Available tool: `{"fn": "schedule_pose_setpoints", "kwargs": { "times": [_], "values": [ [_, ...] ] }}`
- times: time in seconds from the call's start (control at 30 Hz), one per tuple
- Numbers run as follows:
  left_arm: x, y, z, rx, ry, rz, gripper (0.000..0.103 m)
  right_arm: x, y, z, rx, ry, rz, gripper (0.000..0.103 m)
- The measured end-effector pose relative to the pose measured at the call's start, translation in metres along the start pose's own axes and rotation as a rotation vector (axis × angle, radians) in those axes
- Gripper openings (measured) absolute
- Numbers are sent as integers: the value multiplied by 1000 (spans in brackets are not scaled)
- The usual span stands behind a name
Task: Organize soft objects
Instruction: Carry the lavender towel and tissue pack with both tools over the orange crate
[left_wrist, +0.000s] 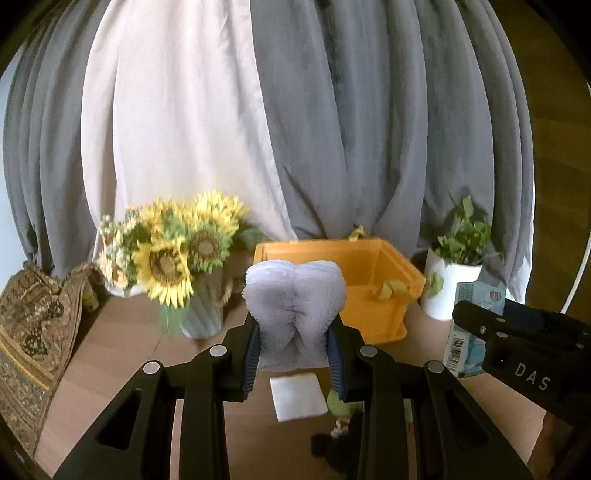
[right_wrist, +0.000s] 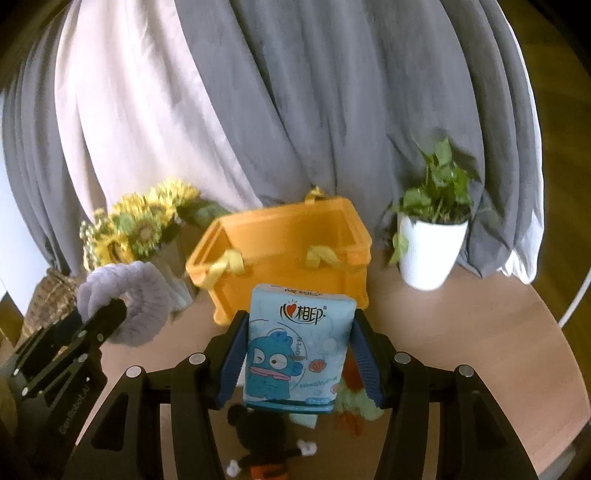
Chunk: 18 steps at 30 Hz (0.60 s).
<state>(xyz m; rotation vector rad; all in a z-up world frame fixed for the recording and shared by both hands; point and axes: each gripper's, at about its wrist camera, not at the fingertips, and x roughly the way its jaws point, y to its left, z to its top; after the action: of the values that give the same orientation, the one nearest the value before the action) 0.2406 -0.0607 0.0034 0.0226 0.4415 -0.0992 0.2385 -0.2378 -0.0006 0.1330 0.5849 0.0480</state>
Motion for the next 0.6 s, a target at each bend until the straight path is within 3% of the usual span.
{"fn": "schedule_pose_setpoints", "kwargs": {
  "times": [0.6],
  "values": [
    [28, -20, 48, 26, -79, 54, 32, 26, -11, 56, -1, -108, 53, 55]
  ]
}}
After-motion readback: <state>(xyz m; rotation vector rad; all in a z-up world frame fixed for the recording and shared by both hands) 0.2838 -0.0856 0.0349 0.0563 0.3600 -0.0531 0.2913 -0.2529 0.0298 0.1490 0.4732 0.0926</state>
